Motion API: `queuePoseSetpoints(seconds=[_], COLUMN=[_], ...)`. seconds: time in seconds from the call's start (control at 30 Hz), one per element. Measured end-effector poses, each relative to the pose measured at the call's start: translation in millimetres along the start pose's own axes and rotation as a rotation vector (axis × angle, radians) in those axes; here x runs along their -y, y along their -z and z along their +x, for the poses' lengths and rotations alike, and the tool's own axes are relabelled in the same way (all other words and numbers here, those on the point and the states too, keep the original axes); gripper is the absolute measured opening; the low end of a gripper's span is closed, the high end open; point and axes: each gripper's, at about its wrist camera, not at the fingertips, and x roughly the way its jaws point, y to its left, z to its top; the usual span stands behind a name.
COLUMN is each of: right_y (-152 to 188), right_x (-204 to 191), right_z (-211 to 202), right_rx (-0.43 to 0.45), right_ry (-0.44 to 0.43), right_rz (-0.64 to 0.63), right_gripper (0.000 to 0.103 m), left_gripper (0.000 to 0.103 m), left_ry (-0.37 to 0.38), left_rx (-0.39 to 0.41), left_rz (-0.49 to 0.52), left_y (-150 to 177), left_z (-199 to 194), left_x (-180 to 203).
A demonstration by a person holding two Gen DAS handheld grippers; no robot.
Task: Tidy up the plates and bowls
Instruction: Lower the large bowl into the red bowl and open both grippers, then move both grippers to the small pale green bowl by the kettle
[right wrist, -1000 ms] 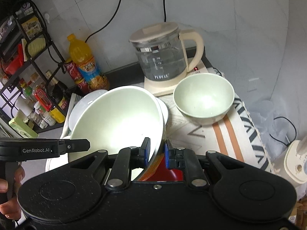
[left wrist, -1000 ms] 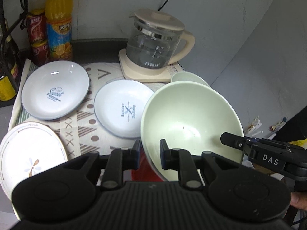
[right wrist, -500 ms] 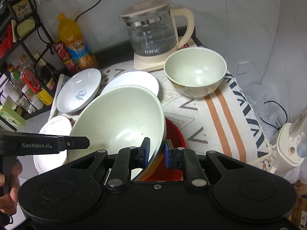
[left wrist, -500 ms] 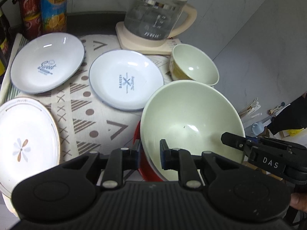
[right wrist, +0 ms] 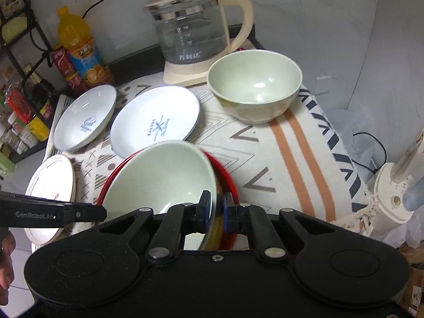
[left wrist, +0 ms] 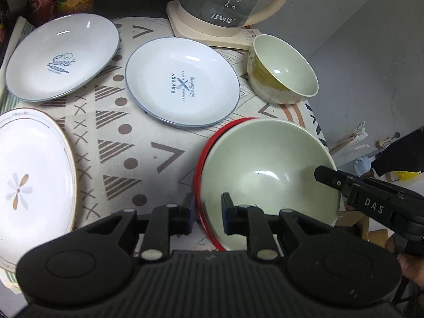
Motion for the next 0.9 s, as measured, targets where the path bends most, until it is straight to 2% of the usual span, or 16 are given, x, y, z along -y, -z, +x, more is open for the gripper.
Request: queuePoseSetpoints(seconds=[0.3, 0.37, 0.47, 0.6, 0.63, 0.67, 0.7, 0.73, 0.77, 0.83, 0.9], right_y=[-7.0, -7.8, -8.8, -9.5, -11.1, -12.8, -14.5, -16.3, -17.9, -20.7, -23.0], right_x=[-1.2, -0.3, 2.1, 2.4, 2.3, 2.2, 1.9, 0.8, -0.4, -2.3, 0.0], right_z=[11.3, 13.9, 16.5, 17.4, 15.9, 12.2, 7.2, 1.2, -2.5, -7.0, -8.2], right_rx=[-0.013, -0.022, -0.029, -0.048, -0.054, -0.052, -0.039, -0.018, -0.006, 0.008, 0.012], right_ry=[0.020, 0.029, 0.031, 0.034, 0.030, 0.019, 0.002, -0.020, -0.034, -0.043, -0.053], right_rz=[-0.020, -0.018, -0.022, -0.024, -0.018, -0.012, -0.011, -0.018, -0.030, -0.060, -0.059], right_gripper=[0.008, 0.014, 0.016, 0.017, 0.024, 0.037, 0.045, 0.060, 0.071, 0.078, 0.084], left_gripper=[0.020, 0.021, 0.029, 0.032, 0.033, 0.036, 0.040, 0.053, 0.067, 0.078, 0.078], left_ry=[-0.042, -0.050, -0.061, -0.073, -0.070, -0.070, -0.072, -0.079, -0.088, -0.102, -0.103], left_rx=[0.004, -0.001, 0.012, 0.021, 0.020, 0.019, 0.019, 0.020, 0.026, 0.042, 0.039], left_rz=[0.033, 0.037, 0.050, 0.054, 0.051, 0.050, 0.055, 0.060, 0.064, 0.067, 0.074], left_y=[-8.3, -10.1, -12.1, -15.0, -16.4, -17.6, -18.9, -20.3, -21.5, -23.4, -26.1], left_z=[2.8, 3.6, 1.3, -1.7, -2.3, -3.4, -4.9, -6.8, -8.5, -10.7, -10.7], left_x=[3.0, 3.2, 3.8, 3.7, 3.2, 3.5, 4.4, 5.9, 6.5, 6.9, 7.1])
